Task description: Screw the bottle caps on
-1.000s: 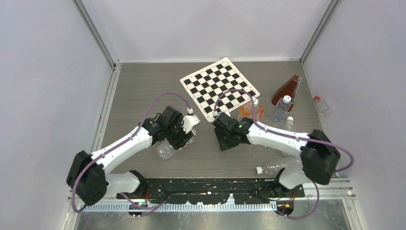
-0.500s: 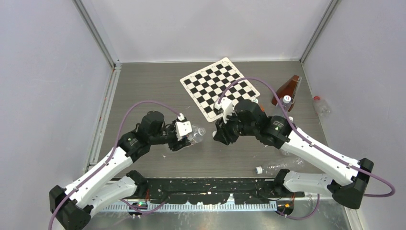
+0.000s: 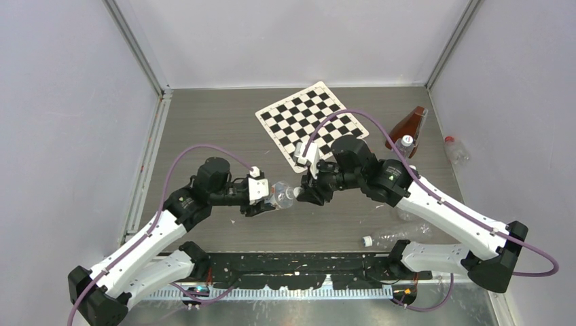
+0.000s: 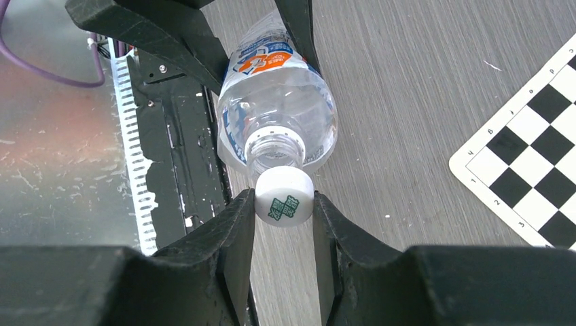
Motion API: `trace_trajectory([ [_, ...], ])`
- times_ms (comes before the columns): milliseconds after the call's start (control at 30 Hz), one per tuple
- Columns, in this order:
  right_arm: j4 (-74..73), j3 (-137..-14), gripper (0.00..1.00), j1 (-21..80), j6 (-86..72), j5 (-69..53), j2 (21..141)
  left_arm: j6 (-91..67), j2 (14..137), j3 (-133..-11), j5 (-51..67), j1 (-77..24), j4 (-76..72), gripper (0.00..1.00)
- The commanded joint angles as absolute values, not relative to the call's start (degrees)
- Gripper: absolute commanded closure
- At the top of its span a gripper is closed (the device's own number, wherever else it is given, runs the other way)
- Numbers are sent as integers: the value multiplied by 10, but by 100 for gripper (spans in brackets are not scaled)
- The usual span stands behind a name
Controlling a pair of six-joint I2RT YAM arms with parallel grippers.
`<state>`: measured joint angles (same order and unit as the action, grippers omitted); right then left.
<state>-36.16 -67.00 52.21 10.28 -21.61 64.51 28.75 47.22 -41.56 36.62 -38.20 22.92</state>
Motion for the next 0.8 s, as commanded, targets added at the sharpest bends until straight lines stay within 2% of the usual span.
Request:
trace_trajectory([
  [0, -328, -696, 86, 522, 133, -241, 652, 294, 464, -443, 400, -384, 200, 68],
  [400, -291, -687, 86, 522, 132, -272, 660, 277, 464, -444, 410, -384, 190, 72],
  [767, -339, -687, 84, 522, 172, -295, 679, 231, 448, -426, 437, -384, 128, 77],
])
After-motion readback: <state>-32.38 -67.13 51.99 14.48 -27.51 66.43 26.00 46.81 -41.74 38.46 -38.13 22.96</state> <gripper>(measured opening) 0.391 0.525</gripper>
